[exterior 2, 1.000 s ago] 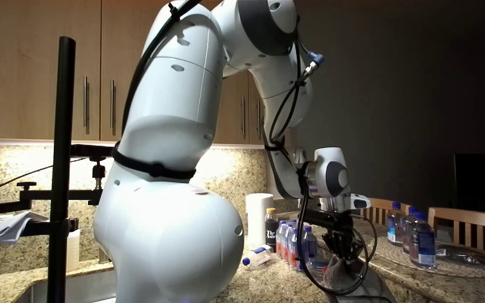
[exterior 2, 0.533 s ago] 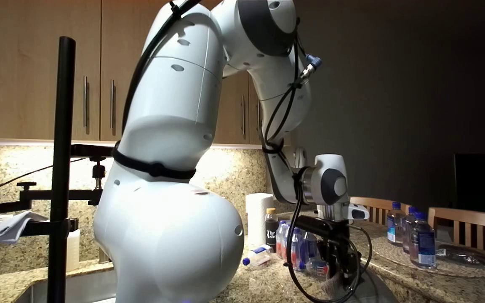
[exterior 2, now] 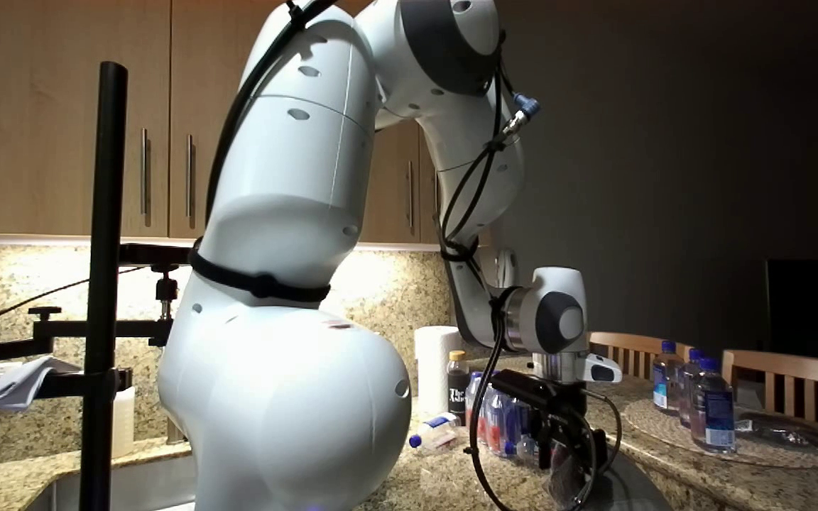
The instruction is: Move the grey towel to the right.
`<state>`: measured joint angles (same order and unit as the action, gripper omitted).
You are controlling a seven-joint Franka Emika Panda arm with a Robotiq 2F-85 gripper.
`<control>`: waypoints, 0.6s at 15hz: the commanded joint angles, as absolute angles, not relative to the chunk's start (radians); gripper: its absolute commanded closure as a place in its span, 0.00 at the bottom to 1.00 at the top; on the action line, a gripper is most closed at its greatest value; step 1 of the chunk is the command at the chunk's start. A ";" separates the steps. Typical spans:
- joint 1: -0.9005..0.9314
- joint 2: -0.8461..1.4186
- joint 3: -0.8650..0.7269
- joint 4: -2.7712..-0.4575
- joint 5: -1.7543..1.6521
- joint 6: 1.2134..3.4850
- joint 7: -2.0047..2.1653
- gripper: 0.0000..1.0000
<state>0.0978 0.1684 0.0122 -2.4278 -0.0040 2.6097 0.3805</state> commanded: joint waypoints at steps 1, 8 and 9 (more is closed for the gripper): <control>0.086 0.117 0.027 -2.468 0.045 2.590 0.327 0.00; 0.096 0.043 0.059 -2.493 0.060 2.560 0.324 0.00; 0.097 0.026 0.068 -2.499 0.080 2.552 0.312 0.00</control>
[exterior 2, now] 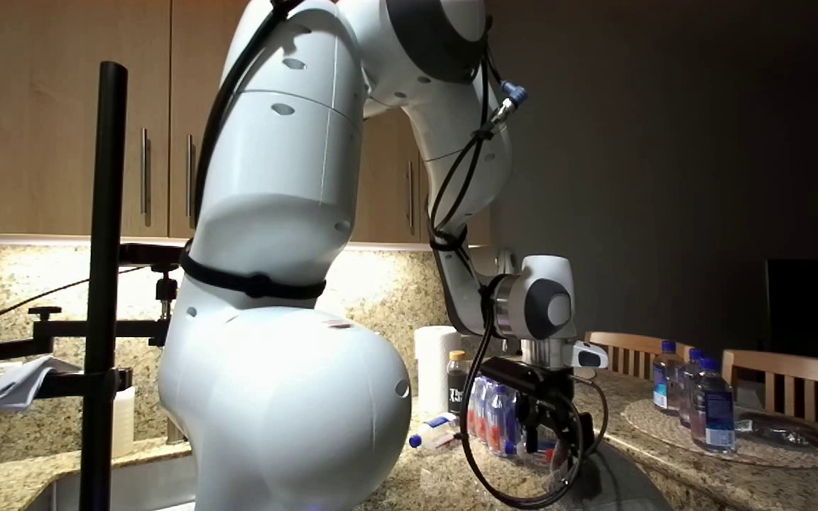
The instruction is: Move the grey towel to the right.
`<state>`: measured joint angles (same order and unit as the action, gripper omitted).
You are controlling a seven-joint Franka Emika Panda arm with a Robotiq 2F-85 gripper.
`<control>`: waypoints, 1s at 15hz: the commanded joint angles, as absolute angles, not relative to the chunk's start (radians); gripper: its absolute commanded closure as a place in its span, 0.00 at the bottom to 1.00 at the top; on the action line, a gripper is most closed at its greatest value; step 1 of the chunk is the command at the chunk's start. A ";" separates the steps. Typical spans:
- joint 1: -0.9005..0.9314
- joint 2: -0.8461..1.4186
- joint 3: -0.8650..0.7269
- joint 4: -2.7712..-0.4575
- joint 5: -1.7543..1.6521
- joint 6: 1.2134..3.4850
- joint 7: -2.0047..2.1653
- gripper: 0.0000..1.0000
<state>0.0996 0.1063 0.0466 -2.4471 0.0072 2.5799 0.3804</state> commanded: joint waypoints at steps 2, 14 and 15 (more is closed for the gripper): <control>0.100 -0.004 0.080 -2.508 0.096 2.537 0.300 0.00; 0.126 -0.106 0.126 -2.478 0.055 2.307 0.164 0.00; 0.124 -0.120 0.124 -2.477 0.039 2.294 0.158 0.00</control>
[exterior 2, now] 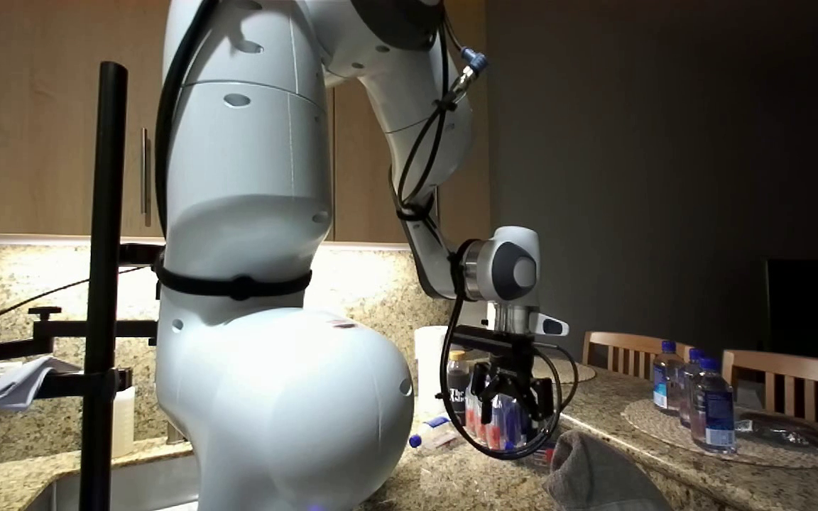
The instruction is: Move the grey towel to the right.
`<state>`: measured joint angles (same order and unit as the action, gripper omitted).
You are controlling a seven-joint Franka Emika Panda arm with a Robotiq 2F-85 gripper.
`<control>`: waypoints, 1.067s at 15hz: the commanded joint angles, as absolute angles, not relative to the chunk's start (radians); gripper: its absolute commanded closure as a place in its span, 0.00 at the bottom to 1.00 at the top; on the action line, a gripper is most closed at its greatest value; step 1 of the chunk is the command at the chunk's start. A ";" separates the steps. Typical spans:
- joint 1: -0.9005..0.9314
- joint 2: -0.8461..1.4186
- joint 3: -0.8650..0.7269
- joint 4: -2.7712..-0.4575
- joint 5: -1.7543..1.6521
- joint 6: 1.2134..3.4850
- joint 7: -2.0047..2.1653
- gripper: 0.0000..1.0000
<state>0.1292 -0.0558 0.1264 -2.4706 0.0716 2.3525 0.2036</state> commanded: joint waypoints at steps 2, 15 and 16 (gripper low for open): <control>0.117 -0.154 0.120 -2.474 0.001 2.271 0.149 0.00; 0.071 -0.293 -0.048 -2.477 -0.017 2.146 -0.305 0.00; 0.067 -0.288 -0.063 -2.472 -0.014 2.132 -0.346 0.00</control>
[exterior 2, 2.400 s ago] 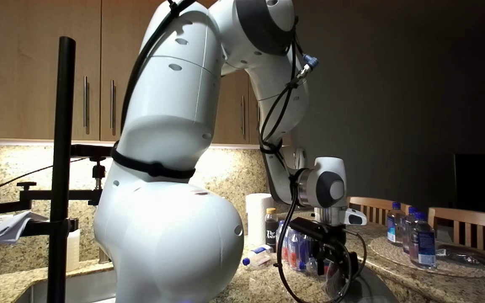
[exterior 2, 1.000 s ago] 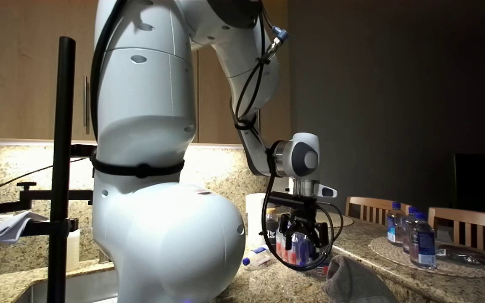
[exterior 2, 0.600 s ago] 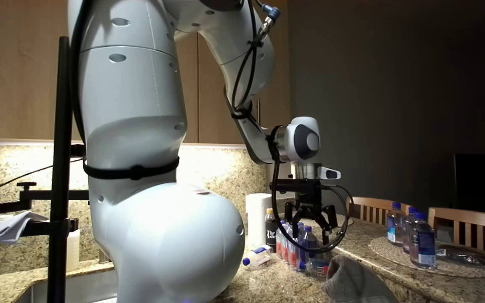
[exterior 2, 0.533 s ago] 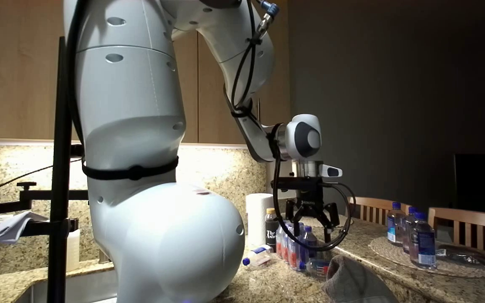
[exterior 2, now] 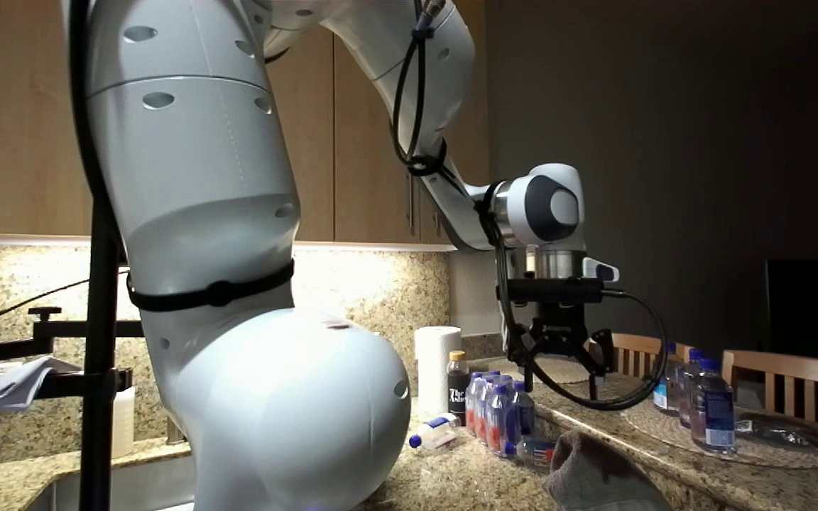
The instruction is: Move the grey towel to the right.
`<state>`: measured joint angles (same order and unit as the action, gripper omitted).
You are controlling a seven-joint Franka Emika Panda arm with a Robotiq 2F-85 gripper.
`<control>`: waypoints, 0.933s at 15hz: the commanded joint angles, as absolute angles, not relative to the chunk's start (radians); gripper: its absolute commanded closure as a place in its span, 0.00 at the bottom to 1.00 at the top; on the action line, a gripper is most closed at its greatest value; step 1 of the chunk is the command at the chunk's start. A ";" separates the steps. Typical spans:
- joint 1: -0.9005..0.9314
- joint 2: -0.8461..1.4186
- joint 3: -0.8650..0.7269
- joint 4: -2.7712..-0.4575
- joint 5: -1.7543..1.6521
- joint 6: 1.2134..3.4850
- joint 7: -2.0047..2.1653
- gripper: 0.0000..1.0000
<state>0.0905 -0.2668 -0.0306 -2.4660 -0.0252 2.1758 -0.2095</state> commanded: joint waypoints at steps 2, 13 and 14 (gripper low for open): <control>0.060 -0.272 -0.092 -2.460 -0.006 2.101 -0.432 0.00; 0.053 -0.266 -0.089 -2.464 -0.010 2.099 -0.430 0.00; 0.053 -0.266 -0.089 -2.464 -0.010 2.099 -0.430 0.00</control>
